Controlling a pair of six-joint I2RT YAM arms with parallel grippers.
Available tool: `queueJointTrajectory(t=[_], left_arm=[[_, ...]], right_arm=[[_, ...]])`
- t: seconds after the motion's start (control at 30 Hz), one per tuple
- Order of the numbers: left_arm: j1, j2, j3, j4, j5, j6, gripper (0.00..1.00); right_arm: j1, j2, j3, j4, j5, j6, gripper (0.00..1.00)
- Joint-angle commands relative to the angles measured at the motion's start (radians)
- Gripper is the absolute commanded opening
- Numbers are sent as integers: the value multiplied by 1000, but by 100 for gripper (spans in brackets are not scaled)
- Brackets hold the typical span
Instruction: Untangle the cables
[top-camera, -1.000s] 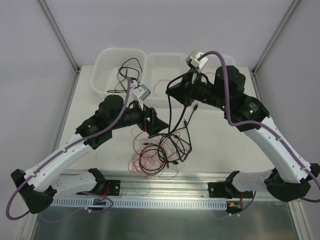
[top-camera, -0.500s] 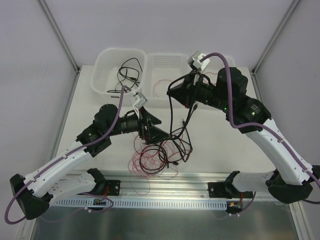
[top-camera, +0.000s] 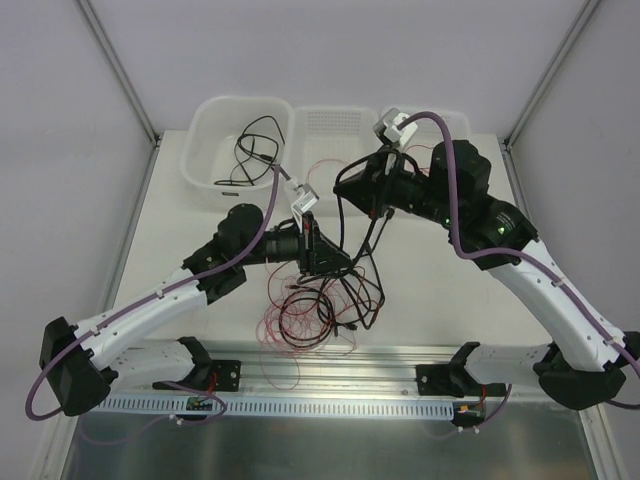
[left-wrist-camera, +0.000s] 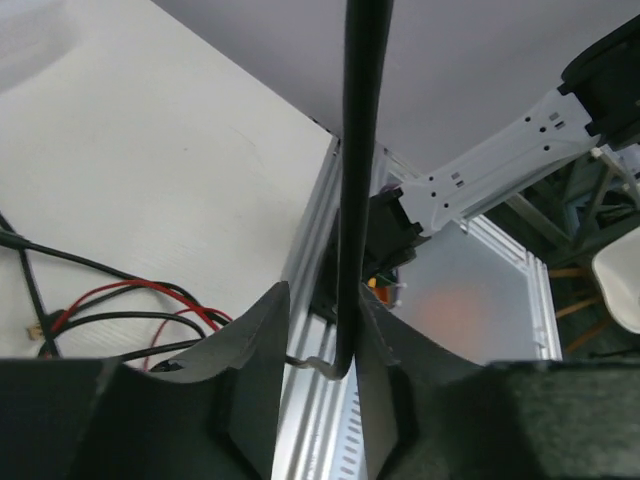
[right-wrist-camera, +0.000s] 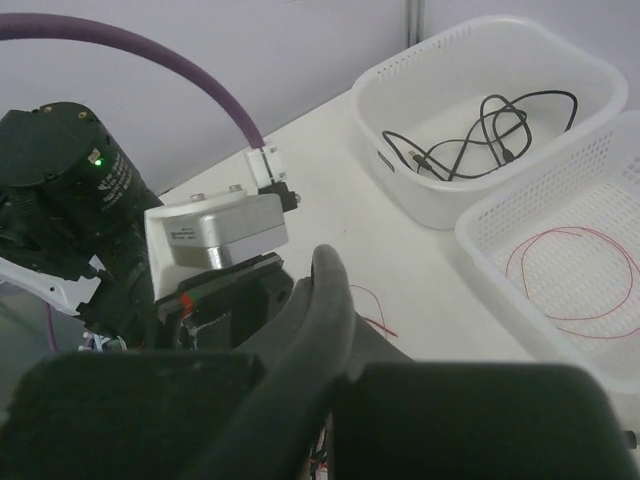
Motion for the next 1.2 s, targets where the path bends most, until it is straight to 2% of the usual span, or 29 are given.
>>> queueJointTrajectory(t=[0.0,0.03,0.07,0.1,0.17,0.2,0.23,0.33,0.43,0.6,0.73,0.93,1.07,1.17], left_arm=[[-23,-16,25,87,-20,1,17],[-23,-30,26,84,-37,8,6],[-23,-71,28,57,-60,34,0],[-23,-91,52,29,-81,54,0],[-23,-125,98,-75,-150,93,0],[-23,-145,164,-115,-175,134,0],[-23,-151,205,-155,-211,151,0],[-21,-139,392,-320,-271,214,0],[-21,-96,584,-434,-301,258,0],[-23,5,895,-535,-345,317,0],[-23,71,1071,-597,-379,337,0],[-21,102,1166,-603,-390,343,0],[-23,113,1197,-603,-357,337,0],[-23,101,1175,-605,-376,334,0]], right_arm=[[1,-44,-23,45,15,5,1],[0,-52,-40,39,27,-3,1],[1,-64,-83,22,69,-12,1],[0,-96,-118,16,96,-24,2],[-2,-132,-184,-1,154,-27,13],[-4,-153,-250,-7,165,-26,21],[-5,-187,-275,-18,173,-20,41],[-7,-257,-370,-58,200,8,64],[-5,-319,-465,-75,234,34,72],[-5,-425,-603,-95,300,75,73],[-5,-443,-721,-92,314,124,73],[-5,-448,-933,208,96,265,72],[6,-419,-961,444,-48,301,70],[9,-379,-930,508,-112,298,68]])
